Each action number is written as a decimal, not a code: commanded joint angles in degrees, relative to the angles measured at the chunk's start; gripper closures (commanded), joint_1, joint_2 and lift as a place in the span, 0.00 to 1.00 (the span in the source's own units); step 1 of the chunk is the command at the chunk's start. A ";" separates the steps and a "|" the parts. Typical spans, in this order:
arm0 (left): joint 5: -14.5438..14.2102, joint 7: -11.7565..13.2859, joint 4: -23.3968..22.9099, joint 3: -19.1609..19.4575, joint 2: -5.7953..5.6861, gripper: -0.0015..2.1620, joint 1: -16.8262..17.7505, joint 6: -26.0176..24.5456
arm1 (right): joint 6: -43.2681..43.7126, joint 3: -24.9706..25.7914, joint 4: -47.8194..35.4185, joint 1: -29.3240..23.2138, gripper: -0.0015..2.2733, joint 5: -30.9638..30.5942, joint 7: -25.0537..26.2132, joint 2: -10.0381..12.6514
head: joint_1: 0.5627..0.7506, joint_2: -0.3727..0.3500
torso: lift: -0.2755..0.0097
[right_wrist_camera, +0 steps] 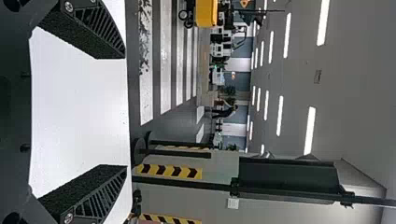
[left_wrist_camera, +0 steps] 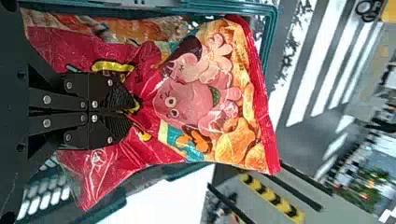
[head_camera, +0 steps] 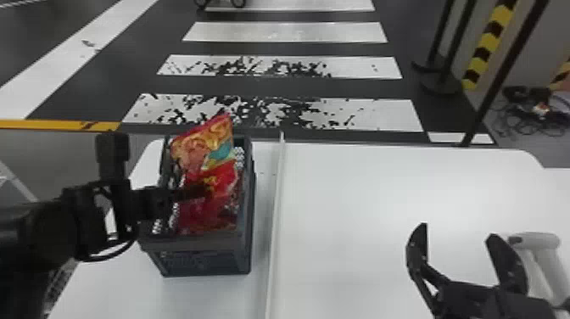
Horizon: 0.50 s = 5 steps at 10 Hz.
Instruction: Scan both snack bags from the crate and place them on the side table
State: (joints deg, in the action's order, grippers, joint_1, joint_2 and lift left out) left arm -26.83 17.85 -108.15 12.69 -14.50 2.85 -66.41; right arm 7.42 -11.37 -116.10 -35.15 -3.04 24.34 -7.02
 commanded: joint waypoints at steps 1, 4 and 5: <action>-3.66 0.43 -0.75 1.63 0.00 0.99 -0.47 1.41 | -0.35 -0.14 0.00 -0.09 0.04 -0.48 0.00 0.16 | 0.70 0.59 | 0.62; -7.97 1.31 -2.25 3.39 0.00 0.99 -1.09 1.41 | -0.70 -0.41 -0.18 -0.18 0.04 -1.01 0.00 0.60 | 0.70 0.58 | 0.62; -9.20 2.19 -2.33 4.18 0.09 0.99 -1.53 1.41 | -0.70 -0.49 -0.26 -0.09 0.04 -1.18 0.00 0.60 | 0.70 0.58 | 0.62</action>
State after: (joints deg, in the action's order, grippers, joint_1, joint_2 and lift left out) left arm -35.45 19.99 -110.40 16.48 -14.48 1.55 -65.01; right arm 6.71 -11.80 -116.32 -35.31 -4.13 24.34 -6.40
